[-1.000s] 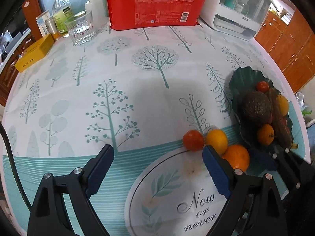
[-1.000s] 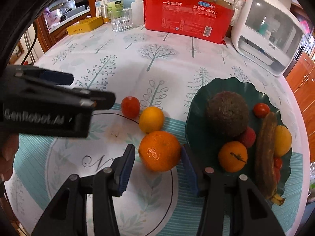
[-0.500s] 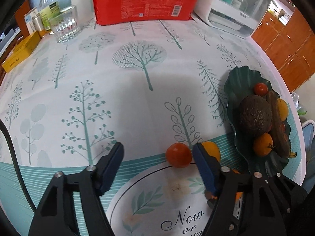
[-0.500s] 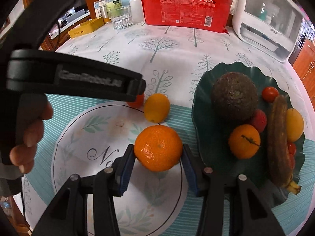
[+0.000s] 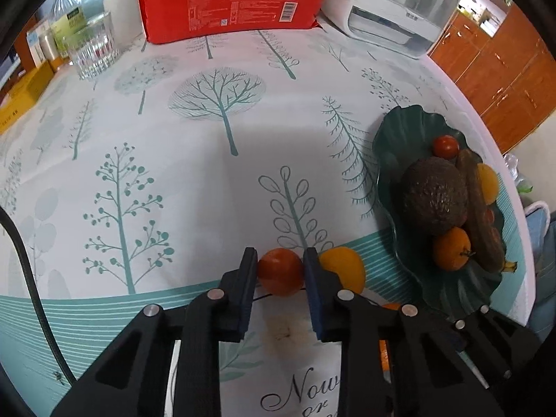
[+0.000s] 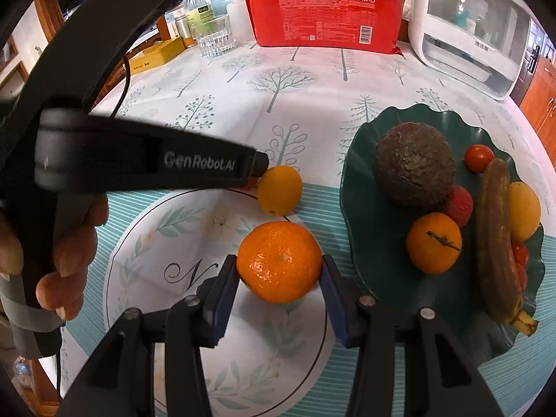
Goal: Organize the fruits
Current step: 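Carry the mandarin and tomato onto the green plate and open both grippers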
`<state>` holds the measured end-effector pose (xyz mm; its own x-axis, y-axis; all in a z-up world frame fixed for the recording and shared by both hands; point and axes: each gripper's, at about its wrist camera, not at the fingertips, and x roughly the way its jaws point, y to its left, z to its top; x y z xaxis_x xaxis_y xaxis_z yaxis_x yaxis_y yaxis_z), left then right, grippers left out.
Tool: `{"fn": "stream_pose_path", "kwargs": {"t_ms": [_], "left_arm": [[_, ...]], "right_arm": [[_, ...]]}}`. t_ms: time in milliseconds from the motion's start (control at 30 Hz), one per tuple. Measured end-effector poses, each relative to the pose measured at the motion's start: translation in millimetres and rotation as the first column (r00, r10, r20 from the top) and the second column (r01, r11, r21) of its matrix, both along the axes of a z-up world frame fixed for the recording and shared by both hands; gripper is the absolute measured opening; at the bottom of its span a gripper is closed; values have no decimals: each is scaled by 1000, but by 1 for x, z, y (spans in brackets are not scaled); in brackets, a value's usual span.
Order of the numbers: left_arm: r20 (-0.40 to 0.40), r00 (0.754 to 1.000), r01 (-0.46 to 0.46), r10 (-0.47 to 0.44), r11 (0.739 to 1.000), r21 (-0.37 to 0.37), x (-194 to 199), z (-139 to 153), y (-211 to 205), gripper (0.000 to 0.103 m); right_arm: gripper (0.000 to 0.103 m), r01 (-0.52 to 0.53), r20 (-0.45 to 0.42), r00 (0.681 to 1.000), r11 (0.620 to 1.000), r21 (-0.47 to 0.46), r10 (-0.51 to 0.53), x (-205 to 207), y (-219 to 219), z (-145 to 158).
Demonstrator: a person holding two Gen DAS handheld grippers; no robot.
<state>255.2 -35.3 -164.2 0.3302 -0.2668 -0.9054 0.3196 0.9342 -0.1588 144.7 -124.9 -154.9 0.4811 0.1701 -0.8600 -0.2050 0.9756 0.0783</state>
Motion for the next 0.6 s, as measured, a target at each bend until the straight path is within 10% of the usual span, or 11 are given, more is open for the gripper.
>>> {"fn": "stream_pose_path", "kwargs": {"t_ms": [600], "left_arm": [[38, 999, -15, 16, 999, -46, -68, 49, 23, 24]], "right_arm": [[47, -1, 44, 999, 999, 33, -1, -21, -13, 28]]}}
